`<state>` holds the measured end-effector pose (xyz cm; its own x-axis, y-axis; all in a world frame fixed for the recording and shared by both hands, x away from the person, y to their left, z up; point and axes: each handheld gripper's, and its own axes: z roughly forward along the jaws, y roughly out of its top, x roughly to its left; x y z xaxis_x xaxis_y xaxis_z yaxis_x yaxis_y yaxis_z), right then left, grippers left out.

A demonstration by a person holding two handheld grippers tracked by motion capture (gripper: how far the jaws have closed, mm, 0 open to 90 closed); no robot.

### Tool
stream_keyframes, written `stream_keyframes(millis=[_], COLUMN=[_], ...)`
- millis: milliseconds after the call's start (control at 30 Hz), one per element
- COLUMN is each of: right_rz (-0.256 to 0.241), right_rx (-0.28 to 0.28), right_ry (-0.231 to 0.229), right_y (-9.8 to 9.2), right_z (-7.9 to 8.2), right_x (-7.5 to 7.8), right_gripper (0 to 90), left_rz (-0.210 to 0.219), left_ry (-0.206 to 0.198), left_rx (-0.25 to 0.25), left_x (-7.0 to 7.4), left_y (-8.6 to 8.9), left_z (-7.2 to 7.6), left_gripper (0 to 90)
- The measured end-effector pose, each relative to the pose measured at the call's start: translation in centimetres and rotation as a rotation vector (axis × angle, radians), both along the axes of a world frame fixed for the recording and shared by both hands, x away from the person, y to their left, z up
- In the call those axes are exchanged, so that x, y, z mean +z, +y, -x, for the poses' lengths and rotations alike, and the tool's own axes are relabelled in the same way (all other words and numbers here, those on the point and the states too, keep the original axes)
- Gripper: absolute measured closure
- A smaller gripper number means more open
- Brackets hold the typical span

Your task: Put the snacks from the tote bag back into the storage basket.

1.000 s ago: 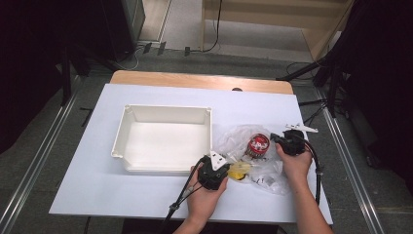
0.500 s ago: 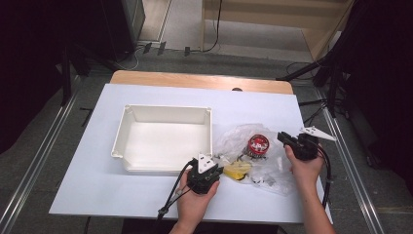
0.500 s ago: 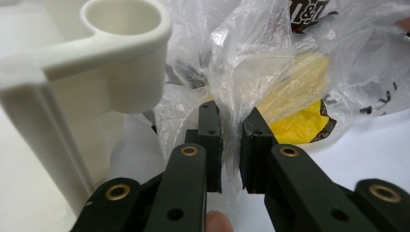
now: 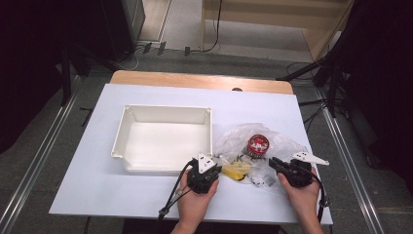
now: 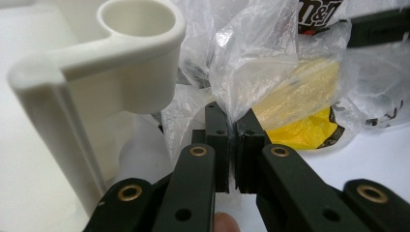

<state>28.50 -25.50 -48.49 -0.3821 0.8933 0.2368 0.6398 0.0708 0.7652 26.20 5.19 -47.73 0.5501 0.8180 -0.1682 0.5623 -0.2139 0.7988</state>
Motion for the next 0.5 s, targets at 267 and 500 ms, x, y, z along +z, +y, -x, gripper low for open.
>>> stream_keyframes(millis=[267,500], right_rz=[0.055,-0.056], right_rx=[-0.020,-0.017], right_ry=[0.039,-0.141], right_y=[-0.7,-1.2], right_z=[1.4,1.7], right_x=[-0.3,3.3], right_gripper=[82.8,75.8], left_rz=[0.007,0.014], left_ry=[-0.006,-0.015], left_rx=[-0.002,-0.006], left_x=[0.0,0.0], left_y=[0.1,0.1], left_z=[0.0,0.0], left_gripper=[86.7,86.3])
